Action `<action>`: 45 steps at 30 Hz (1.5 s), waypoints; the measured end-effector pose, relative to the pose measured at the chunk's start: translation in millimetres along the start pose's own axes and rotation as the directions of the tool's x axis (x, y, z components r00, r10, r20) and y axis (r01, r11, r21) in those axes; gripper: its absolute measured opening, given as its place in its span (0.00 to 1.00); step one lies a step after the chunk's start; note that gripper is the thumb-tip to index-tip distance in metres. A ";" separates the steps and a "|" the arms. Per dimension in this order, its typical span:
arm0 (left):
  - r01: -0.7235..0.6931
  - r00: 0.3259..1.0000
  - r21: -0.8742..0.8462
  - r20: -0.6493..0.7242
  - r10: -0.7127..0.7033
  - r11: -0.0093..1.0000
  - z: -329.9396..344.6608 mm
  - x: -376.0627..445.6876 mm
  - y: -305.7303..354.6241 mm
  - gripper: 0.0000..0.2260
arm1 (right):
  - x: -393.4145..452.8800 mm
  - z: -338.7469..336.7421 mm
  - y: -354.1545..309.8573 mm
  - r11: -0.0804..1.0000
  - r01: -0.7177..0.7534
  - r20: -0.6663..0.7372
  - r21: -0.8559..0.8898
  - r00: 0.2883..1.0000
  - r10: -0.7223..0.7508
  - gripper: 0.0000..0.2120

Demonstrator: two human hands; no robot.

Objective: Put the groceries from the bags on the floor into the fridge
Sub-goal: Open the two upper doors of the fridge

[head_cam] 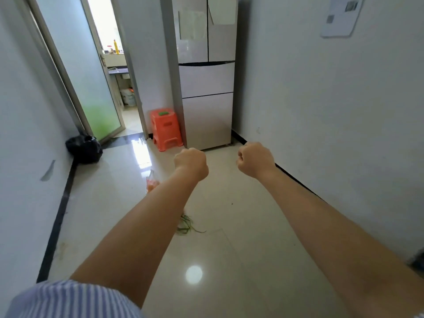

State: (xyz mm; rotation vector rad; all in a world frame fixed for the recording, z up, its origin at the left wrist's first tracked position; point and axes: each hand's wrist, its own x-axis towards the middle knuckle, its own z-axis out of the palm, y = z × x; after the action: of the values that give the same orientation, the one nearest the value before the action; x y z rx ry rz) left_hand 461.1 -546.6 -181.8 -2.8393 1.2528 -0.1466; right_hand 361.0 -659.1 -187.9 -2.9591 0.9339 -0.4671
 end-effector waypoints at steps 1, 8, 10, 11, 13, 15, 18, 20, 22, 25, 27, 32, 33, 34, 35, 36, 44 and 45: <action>-0.010 1.000 0.008 -0.006 0.010 1.000 -1.6 30.1 -2.5 0.13 | 30.0 3.5 5.4 1.000 0.001 -0.006 0.007 1.000 -0.001 0.13; -0.057 0.998 -0.004 -0.018 0.057 0.998 -6.5 242.2 -1.7 0.14 | 226.7 33.2 66.2 0.995 -0.079 -0.070 0.065 0.994 0.084 0.14; -0.070 0.997 -0.006 -0.021 0.070 0.998 1.6 302.4 5.2 0.14 | 279.9 50.2 91.5 0.994 -0.093 -0.064 0.057 0.993 0.097 0.14; -0.074 0.997 -0.009 -0.020 0.073 0.997 6.6 329.5 8.0 0.13 | 303.4 59.4 103.5 0.995 -0.088 -0.056 0.036 0.994 0.090 0.14; -0.066 0.998 -0.024 -0.024 0.065 0.998 18.6 393.8 16.5 0.13 | 361.0 81.6 132.1 0.998 -0.065 -0.051 -0.002 0.997 0.065 0.14; -0.048 0.999 -0.029 -0.023 0.047 0.998 29.8 461.9 26.0 0.13 | 423.0 101.8 162.0 0.998 -0.060 -0.055 -0.003 0.997 0.060 0.14; -0.007 1.000 -0.040 0.004 0.007 0.999 38.4 562.1 39.9 0.14 | 515.8 122.7 203.4 0.999 -0.053 -0.029 0.007 0.998 0.053 0.14; 0.013 1.000 -0.034 0.016 -0.012 0.999 39.2 625.9 46.1 0.14 | 575.4 133.5 225.8 0.999 -0.048 -0.020 0.018 0.999 0.048 0.14; 0.019 1.000 -0.028 0.016 -0.019 0.999 39.2 683.5 49.2 0.15 | 633.1 145.2 243.0 0.999 -0.039 -0.017 0.034 0.999 0.039 0.14; 0.050 0.999 -0.031 0.017 -0.050 0.998 42.0 764.7 49.0 0.14 | 717.1 168.2 260.1 0.998 -0.021 0.003 0.056 1.000 0.021 0.15; 0.077 0.997 -0.048 0.014 -0.077 0.996 48.4 821.6 44.8 0.14 | 774.1 187.4 267.5 0.997 0.006 0.007 0.077 1.000 -0.006 0.14; 0.101 0.995 -0.042 -0.012 -0.102 0.994 58.0 969.9 26.3 0.14 | 919.9 229.5 281.8 0.994 0.042 -0.020 0.104 0.999 -0.040 0.14; 0.107 0.994 -0.042 -0.017 -0.108 0.993 57.5 999.6 23.0 0.15 | 948.5 235.7 284.8 0.993 0.037 -0.019 0.113 0.999 -0.035 0.15; 0.111 0.994 -0.049 -0.019 -0.112 0.993 57.2 1028.6 20.4 0.15 | 976.6 240.9 288.7 0.991 0.027 -0.018 0.130 1.000 -0.025 0.15; 0.112 0.993 -0.059 -0.020 -0.113 0.992 57.6 1056.1 18.7 0.15 | 1004.1 245.8 293.6 0.988 0.014 -0.018 0.156 1.000 -0.012 0.15; 0.112 0.993 -0.067 -0.019 -0.113 0.991 58.7 1082.6 17.9 0.15 | 1030.3 250.2 299.2 0.984 0.002 -0.021 0.180 1.000 0.001 0.14; 0.132 0.991 -0.129 0.023 -0.130 0.983 84.4 1269.7 23.5 0.15 | 1219.9 293.8 349.6 0.962 -0.046 0.008 0.270 0.999 0.046 0.13; 0.141 0.990 -0.155 0.014 -0.140 0.978 86.9 1293.3 25.6 0.15 | 1244.5 300.3 355.4 0.956 -0.049 0.017 0.290 0.999 0.046 0.13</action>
State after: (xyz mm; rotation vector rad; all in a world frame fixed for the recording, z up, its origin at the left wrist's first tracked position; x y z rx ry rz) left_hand 1318.0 -1519.4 -176.6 -3.0598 1.1084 -0.0495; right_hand 1215.2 -1676.4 -159.6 -2.6671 0.8501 -0.5354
